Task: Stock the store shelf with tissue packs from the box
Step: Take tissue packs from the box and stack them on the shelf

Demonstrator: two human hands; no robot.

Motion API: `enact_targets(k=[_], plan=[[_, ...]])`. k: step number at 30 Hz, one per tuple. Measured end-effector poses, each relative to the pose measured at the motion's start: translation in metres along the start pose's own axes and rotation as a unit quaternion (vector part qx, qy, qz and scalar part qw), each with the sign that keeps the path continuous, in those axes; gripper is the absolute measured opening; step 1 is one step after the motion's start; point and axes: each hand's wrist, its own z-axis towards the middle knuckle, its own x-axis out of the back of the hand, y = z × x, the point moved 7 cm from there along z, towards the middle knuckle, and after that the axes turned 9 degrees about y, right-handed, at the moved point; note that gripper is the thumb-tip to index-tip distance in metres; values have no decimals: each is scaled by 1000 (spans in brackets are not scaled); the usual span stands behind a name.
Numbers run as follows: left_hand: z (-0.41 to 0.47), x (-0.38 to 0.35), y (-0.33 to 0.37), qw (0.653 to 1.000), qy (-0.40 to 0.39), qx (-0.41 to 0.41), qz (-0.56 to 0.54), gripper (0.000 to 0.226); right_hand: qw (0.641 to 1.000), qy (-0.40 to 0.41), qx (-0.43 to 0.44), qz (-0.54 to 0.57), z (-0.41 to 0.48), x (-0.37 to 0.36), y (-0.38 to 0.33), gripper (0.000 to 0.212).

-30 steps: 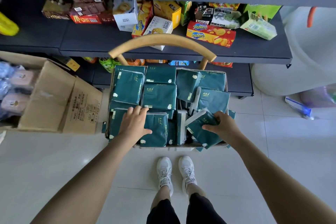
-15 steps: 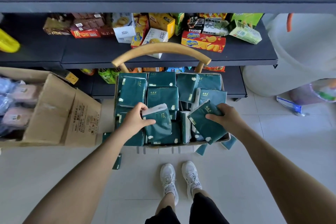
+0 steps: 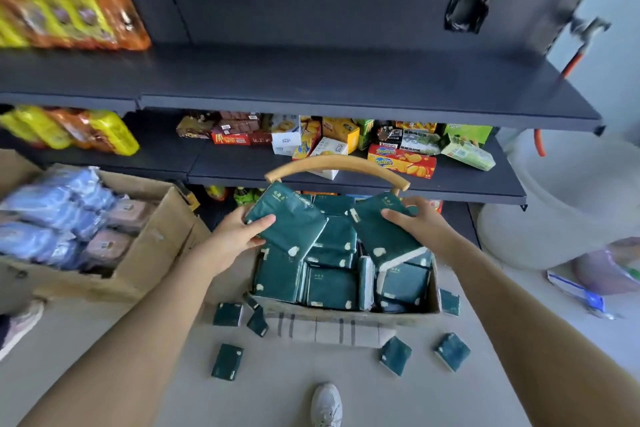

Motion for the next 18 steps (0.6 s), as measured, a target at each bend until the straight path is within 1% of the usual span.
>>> enact_targets(k=[2,3,4,5,6,7,9,13,18], plan=[[-19,15,20,999,16,-30,-28,14,999,-16,43,9,-16,1,-32,46],[-28,22,29,998,23,-46,-37,17,998,-25,56,24,-22,2,-46,44],[-37,30,39,997,31,-60,-46,21,997,-34,66,38,-28,3,-60,48],[-46,39,48,995,38,-70,-55,21,996,-41,72,44,-36,4,-74,57],[-54,46,58,994,40,-79,-64,16,995,-46,82,40,-44,5,-90,64],[-61,54,69,993,40,-87,-75,11,994,-46,94,26,-51,7,-106,67],[-72,72,92,989,45,-106,-98,5,991,-37,128,5,-64,11,-141,63],[-82,119,145,979,47,-158,-122,5,982,3,191,-8,-86,11,-214,46],[-67,186,210,968,42,-202,-141,6,966,44,252,-37,-102,-13,-306,42]])
